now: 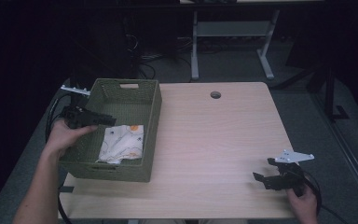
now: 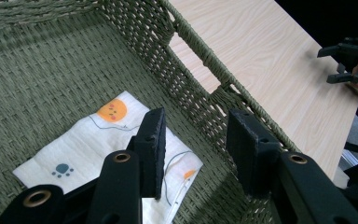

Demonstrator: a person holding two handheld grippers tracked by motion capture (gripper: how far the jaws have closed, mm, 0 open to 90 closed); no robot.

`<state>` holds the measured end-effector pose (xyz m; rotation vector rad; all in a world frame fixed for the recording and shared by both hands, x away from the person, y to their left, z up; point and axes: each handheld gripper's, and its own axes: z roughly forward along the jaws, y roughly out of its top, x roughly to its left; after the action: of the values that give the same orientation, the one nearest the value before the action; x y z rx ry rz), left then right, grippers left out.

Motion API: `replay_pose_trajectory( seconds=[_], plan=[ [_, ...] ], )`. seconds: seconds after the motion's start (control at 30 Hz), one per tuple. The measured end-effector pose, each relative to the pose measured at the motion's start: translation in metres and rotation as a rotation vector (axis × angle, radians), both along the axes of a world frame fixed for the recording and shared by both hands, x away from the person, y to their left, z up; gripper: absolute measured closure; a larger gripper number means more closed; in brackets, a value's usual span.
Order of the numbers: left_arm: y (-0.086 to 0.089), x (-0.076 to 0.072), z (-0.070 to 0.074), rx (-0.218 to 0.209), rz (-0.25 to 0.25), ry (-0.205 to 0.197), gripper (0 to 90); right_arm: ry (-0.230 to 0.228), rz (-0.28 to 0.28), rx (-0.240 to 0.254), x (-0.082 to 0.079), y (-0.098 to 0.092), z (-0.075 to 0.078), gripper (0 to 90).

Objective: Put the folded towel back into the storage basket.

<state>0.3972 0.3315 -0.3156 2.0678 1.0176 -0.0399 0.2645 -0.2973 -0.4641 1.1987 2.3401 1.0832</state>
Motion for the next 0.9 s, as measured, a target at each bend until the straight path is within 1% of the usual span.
replay_pose_trajectory(
  seconds=[0.03,0.17,0.27,0.33,0.47,0.67,0.73,0.77,0.8,0.9],
  plan=[
    [0.0,-0.002,0.001,-0.007,0.004,0.001,58.3,0.004,0.003,-0.002,0.0,0.0,0.0,13.9],
    [-0.003,-0.004,0.002,-0.001,-0.002,0.0,58.4,0.001,0.009,-0.001,0.001,0.0,0.0,13.9],
    [-0.005,-0.005,0.002,-0.009,0.0,0.003,57.4,0.003,0.006,0.002,0.001,0.001,0.001,13.9],
    [-0.007,-0.006,0.001,-0.011,-0.009,0.004,57.4,0.002,0.002,0.004,0.001,0.0,0.001,13.9],
    [-0.011,-0.007,-0.001,-0.003,-0.016,0.013,56.8,-0.002,-0.004,0.006,0.001,-0.001,0.001,13.9],
    [-0.019,-0.011,0.002,-0.019,-0.026,-0.002,55.8,0.01,-0.009,0.008,0.001,-0.001,0.0,13.9],
    [-0.023,-0.011,0.004,-0.015,-0.036,-0.01,55.2,0.012,-0.006,0.007,0.001,-0.001,-0.001,13.9],
    [-0.027,-0.012,0.005,-0.028,-0.041,-0.01,54.5,0.011,-0.008,0.01,0.001,-0.001,0.0,13.9],
    [-0.027,-0.012,0.005,-0.028,-0.041,-0.01,54.3,0.011,-0.008,0.01,0.001,-0.001,0.0,13.9],
    [-0.036,-0.012,0.006,-0.027,-0.058,-0.016,53.1,0.004,-0.004,0.012,0.001,-0.002,0.0,13.9]
  ],
)
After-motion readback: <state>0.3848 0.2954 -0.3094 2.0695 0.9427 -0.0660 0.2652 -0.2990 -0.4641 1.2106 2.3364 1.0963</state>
